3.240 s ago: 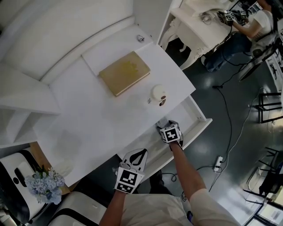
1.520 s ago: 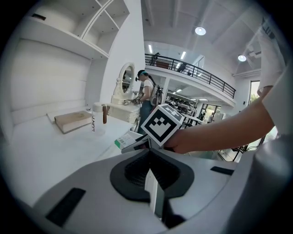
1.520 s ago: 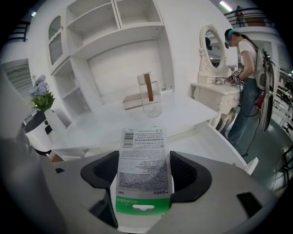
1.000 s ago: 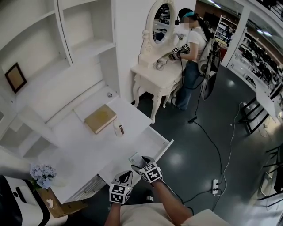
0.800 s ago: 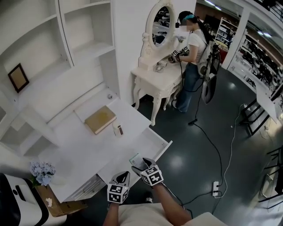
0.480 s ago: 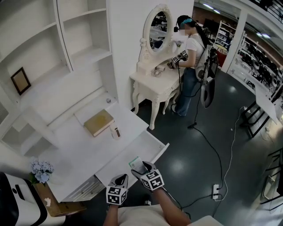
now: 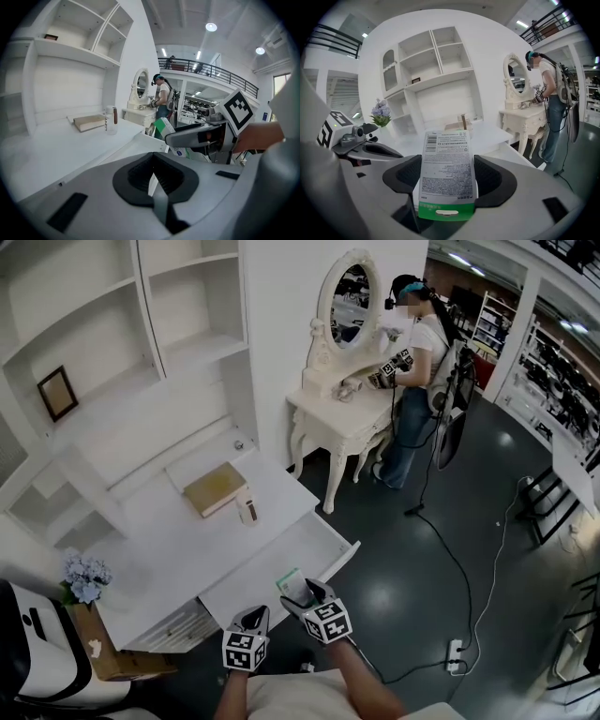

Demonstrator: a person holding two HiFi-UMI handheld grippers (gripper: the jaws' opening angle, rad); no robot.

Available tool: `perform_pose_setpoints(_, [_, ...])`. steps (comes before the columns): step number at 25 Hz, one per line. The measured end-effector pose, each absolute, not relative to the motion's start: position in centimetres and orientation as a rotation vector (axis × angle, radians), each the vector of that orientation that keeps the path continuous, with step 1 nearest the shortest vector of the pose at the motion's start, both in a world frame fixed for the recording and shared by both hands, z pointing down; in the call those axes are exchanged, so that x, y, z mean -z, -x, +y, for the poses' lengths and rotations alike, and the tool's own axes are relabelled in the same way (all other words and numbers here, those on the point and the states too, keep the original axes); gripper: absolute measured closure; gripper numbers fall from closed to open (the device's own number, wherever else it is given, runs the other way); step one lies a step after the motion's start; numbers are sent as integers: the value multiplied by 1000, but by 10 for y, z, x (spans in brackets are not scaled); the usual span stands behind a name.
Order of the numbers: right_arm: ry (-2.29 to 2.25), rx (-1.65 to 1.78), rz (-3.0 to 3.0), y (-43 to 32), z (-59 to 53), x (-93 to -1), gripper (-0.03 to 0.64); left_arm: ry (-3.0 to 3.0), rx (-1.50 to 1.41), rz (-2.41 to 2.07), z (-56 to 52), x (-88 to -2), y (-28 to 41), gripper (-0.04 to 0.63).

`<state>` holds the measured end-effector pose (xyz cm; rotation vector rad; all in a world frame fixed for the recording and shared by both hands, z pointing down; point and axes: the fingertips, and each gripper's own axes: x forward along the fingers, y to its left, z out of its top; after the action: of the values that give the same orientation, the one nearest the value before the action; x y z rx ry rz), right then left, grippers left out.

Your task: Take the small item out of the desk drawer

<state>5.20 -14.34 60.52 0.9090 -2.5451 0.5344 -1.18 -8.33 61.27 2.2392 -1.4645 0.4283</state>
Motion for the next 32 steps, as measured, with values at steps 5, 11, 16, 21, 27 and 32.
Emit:
perform_pose_setpoints(5, [-893, -525, -2566, -55, -140, -607, 256, -2215, -408, -1516, -76, -613, 14, 578])
perform_pose_setpoints(11, [-874, -510, -2579, -56, -139, -607, 256, -2216, -397, -1535, -79, -613, 12, 578])
perform_pose_setpoints(16, [-861, -504, -2584, -52, -137, -609, 256, -2229, -408, -1534, -79, -613, 10, 578])
perform_pose_setpoints(21, [-868, -502, -2592, -52, -139, -607, 256, -2233, -410, -1535, -81, -611, 8, 578])
perform_pose_setpoints(27, [-875, -502, -2606, -51, -141, -606, 256, -2243, -407, -1526, -85, -611, 7, 578])
perform_pose_setpoints(32, [-871, -509, -2596, -53, -140, -611, 256, -2239, -400, -1525, -85, -611, 6, 578])
